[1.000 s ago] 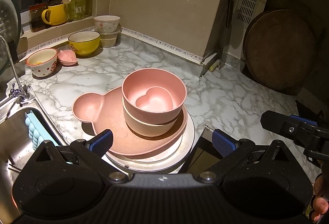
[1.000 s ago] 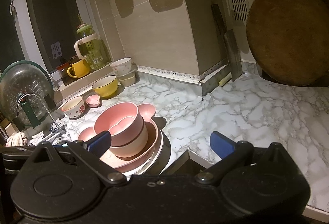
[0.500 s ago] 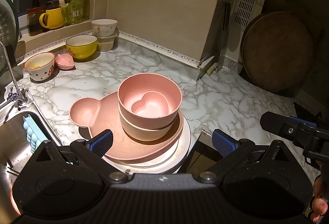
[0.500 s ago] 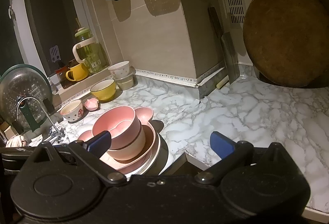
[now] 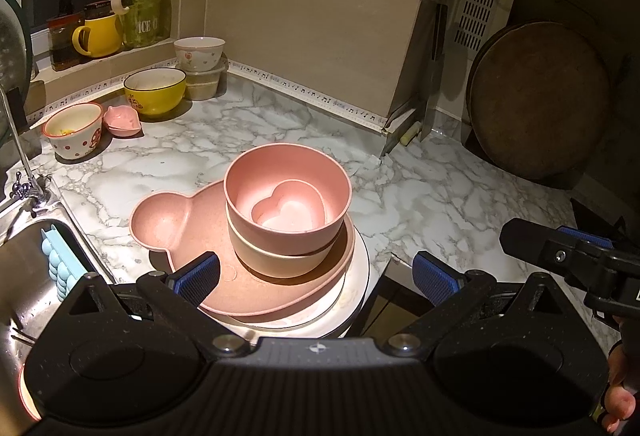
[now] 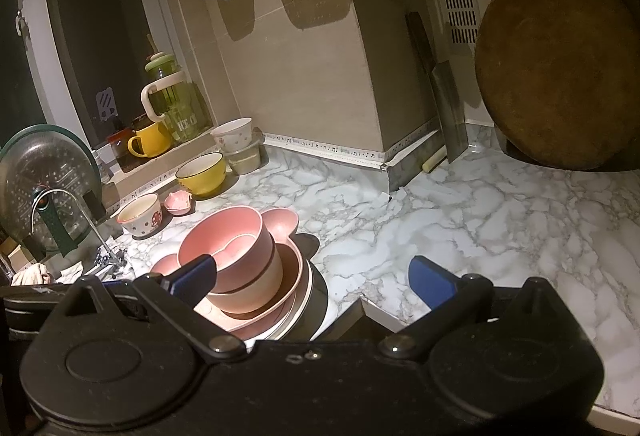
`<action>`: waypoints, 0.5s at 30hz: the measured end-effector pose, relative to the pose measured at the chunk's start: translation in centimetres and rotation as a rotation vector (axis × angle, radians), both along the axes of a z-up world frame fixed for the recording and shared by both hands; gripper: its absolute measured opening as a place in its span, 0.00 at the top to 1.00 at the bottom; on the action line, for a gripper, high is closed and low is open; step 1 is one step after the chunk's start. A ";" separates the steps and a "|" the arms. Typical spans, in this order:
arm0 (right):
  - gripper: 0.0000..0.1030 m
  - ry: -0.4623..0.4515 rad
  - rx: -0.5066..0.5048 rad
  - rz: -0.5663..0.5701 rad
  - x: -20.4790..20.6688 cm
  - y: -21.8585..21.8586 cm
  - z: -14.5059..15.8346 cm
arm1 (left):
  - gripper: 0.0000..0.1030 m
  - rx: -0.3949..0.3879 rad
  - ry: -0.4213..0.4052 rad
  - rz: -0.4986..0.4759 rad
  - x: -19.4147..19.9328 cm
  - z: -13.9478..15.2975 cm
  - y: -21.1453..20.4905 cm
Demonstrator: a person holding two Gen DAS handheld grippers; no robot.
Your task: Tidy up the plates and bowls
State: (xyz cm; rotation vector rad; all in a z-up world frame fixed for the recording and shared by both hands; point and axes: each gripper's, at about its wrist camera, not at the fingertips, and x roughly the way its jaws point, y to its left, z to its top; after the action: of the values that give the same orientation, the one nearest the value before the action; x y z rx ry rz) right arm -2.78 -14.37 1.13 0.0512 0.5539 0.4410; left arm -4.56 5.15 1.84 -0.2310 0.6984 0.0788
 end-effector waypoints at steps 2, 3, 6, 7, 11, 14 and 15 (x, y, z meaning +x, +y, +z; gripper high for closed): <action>0.01 -0.002 -0.001 0.001 0.1 0.0 0.0 | 0.00 0.001 -0.001 0.000 0.0 0.0 0.0; 0.01 -0.002 -0.002 0.002 0.1 0.1 0.0 | 0.00 0.001 -0.002 0.001 0.0 0.0 0.0; 0.01 -0.004 -0.002 0.002 0.2 0.1 0.0 | 0.00 0.002 -0.002 -0.002 0.1 0.0 0.0; 0.01 -0.002 -0.002 0.003 0.2 0.1 0.0 | 0.00 0.002 -0.002 -0.002 0.1 0.0 0.0; 0.01 -0.001 -0.001 0.002 0.3 0.1 0.0 | 0.00 0.002 -0.005 -0.005 0.4 0.0 -0.1; 0.01 0.000 -0.002 0.004 0.4 0.2 0.0 | 0.00 0.002 -0.002 -0.003 0.6 0.0 -0.1; 0.01 0.002 -0.003 0.006 0.4 0.2 0.0 | 0.00 0.002 -0.001 -0.003 0.7 0.0 -0.1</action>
State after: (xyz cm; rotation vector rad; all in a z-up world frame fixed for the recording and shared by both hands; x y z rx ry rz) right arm -2.36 -14.14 1.09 0.0471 0.5571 0.4455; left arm -3.89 5.05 1.85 -0.2281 0.6978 0.0769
